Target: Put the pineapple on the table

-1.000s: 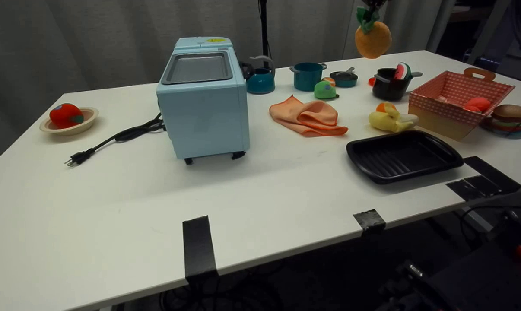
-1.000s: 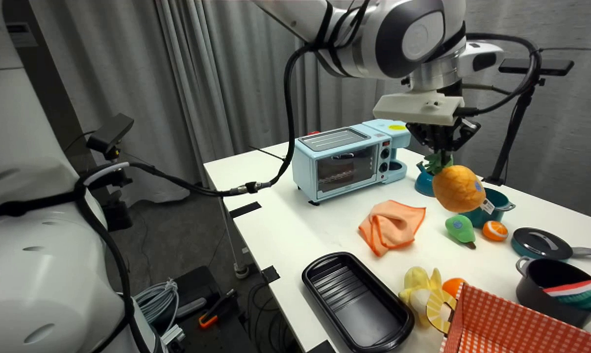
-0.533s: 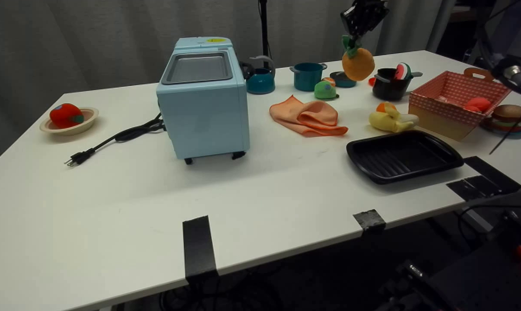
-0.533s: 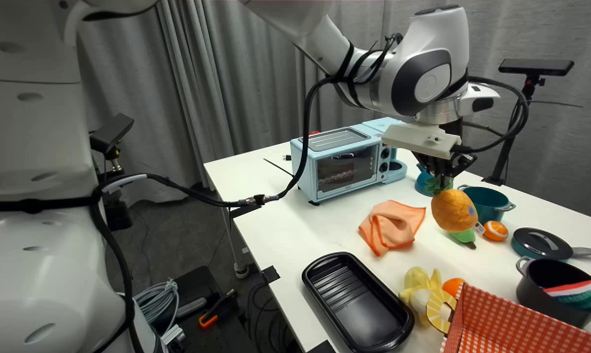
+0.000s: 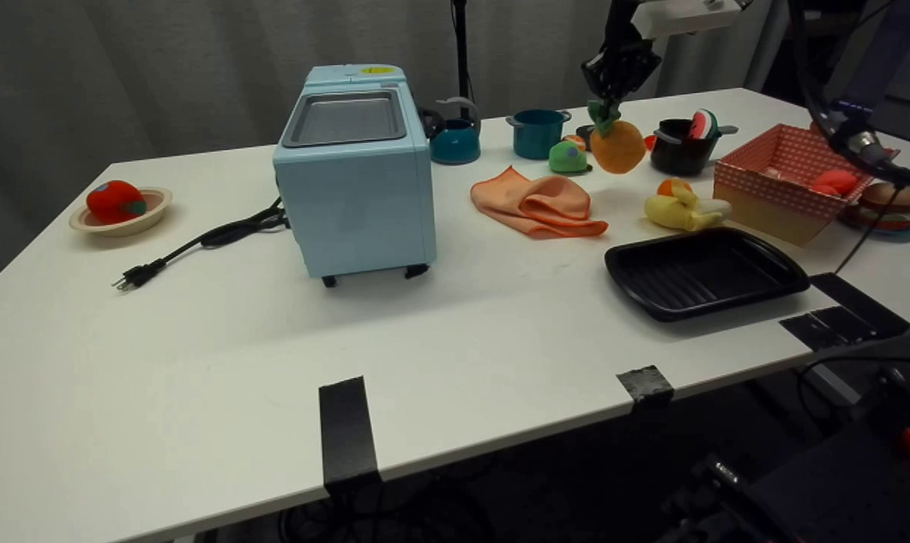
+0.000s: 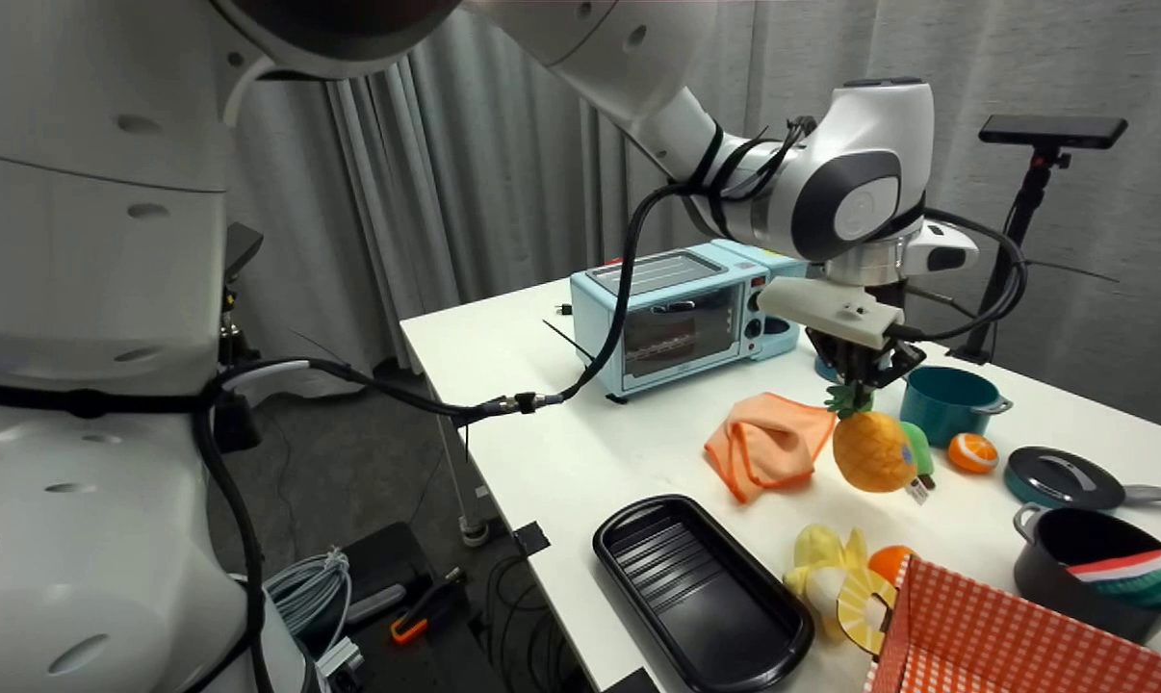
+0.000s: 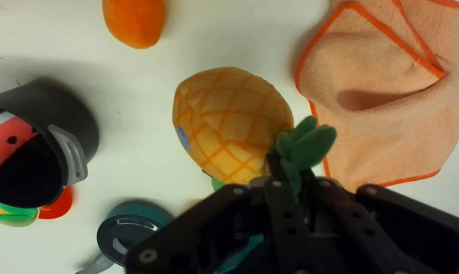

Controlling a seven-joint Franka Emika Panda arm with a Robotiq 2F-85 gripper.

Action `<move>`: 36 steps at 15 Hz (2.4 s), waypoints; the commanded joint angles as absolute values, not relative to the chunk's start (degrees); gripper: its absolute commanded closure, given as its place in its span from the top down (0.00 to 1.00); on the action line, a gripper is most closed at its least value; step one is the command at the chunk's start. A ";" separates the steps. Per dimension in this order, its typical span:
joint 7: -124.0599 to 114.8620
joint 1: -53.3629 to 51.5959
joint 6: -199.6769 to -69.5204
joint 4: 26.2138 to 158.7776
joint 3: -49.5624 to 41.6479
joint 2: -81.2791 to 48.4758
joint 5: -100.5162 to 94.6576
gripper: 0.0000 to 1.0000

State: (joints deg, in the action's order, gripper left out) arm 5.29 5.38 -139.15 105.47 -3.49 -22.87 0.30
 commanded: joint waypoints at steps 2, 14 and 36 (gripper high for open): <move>3.89 5.39 -135.04 101.72 -3.84 -25.24 -0.30 0.37; 9.36 6.27 -134.34 106.80 -3.79 -16.85 -1.90 1.00; 12.63 6.65 -134.93 114.77 -4.34 -6.47 -0.62 1.00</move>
State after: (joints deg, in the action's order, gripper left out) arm 12.62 6.88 -135.07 114.86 -4.11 -6.47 -0.65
